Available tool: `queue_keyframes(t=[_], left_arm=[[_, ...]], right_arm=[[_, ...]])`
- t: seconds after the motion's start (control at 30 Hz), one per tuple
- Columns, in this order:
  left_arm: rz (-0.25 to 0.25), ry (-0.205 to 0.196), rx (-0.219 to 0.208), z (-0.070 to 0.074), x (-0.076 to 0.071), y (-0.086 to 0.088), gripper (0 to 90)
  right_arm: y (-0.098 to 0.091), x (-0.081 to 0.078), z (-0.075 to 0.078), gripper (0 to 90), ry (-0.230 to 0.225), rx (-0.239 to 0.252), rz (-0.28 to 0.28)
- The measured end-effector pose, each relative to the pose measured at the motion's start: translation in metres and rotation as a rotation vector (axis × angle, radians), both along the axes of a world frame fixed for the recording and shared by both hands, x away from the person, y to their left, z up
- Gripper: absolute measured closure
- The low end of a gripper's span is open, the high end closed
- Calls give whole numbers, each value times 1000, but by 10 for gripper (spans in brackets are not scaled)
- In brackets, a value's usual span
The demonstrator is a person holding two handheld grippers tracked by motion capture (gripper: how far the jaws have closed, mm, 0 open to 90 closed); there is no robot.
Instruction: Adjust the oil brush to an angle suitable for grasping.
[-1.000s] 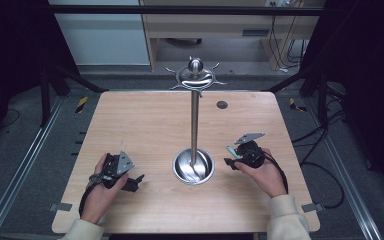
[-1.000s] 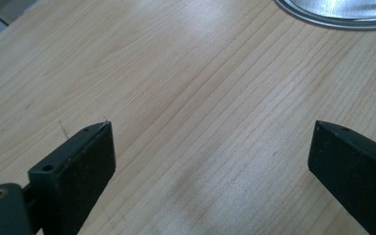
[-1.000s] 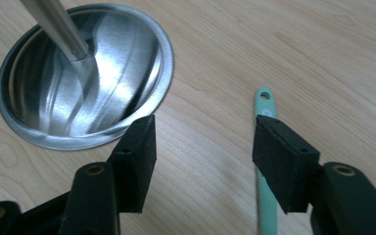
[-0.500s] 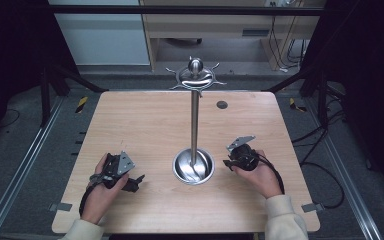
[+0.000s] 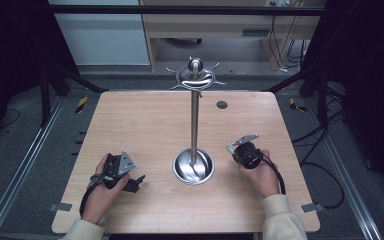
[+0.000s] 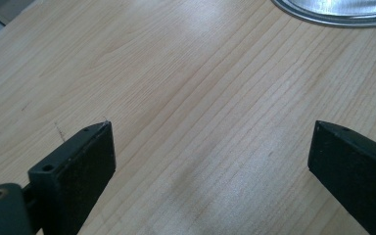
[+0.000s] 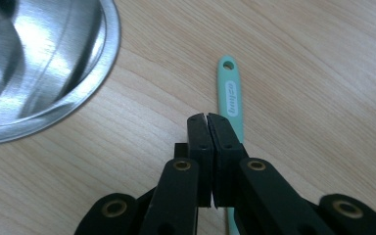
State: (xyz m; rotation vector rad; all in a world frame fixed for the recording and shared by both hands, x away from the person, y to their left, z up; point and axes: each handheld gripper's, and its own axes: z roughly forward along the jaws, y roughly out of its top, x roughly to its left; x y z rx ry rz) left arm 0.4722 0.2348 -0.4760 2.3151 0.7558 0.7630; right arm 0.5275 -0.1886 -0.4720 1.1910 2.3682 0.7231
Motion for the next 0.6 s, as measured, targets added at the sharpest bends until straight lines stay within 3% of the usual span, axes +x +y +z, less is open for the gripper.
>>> queue_keyframes(t=[0.6], left_arm=[[-2, 2, 1, 0, 0, 0, 33]], right_arm=[[-6, 6, -9, 900, 54, -24, -31]])
